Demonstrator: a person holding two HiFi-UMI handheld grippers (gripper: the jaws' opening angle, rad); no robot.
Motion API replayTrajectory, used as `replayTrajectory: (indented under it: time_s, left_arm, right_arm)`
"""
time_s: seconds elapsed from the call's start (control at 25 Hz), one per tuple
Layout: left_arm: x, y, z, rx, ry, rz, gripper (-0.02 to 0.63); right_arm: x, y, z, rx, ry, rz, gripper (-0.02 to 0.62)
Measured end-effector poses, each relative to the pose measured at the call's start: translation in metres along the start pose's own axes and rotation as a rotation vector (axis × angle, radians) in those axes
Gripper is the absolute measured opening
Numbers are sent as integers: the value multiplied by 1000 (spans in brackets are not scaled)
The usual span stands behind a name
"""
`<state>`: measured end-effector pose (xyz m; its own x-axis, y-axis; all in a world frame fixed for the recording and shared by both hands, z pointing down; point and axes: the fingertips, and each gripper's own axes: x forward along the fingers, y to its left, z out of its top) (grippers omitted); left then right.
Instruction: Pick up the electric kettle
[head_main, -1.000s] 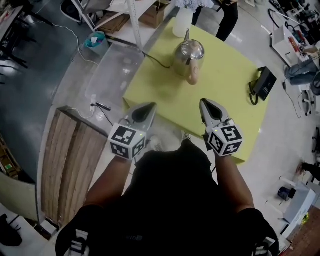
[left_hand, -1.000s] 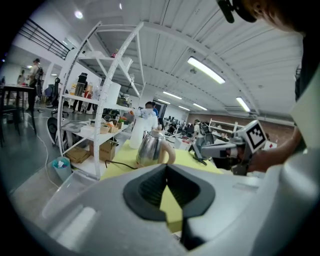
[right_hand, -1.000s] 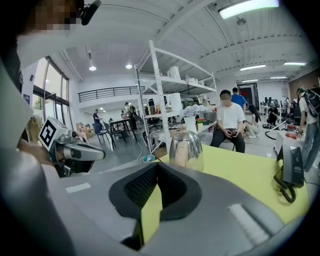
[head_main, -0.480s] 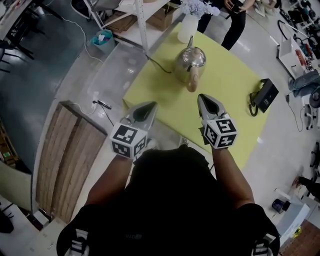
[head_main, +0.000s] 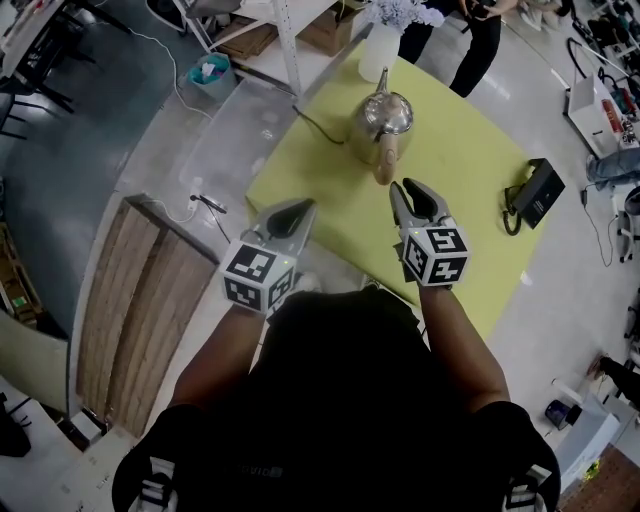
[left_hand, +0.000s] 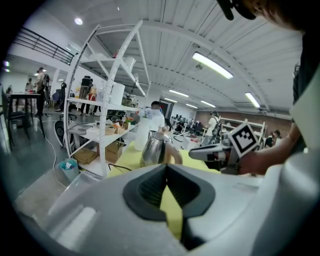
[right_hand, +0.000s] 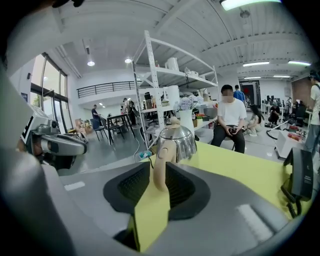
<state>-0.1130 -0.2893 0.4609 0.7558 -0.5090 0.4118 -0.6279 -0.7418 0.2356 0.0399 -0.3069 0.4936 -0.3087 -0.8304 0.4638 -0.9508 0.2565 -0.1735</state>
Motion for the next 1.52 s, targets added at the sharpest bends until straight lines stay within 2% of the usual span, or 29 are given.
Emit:
replayTrajectory:
  time_s: [0.08,0.32,0.6,0.92,1.36,1.52]
  left_arm:
    - [1,2,0,-1,3,2,2]
    - [2,6,-1,-8,-1,10,2]
    - [-5,16,-1,-23,-5,27,2]
    - [-16,27,-6,-23,3,54,2]
    - [-26,39,-7,-34,10,80,2]
    - [-20,39,-9,-31,16,72,2]
  right_arm:
    - [6,-2,1,-7,6,-15,132]
    - [27,-8,2,11,24,-48,175]
    - [47,-11,1,18,37,-80,184]
    - [74,-14,-4,-23,60,-131,204]
    - [83,-25,-6,-54,61,-187,204]
    - [82,-35,-7,-101,70,-204,196]
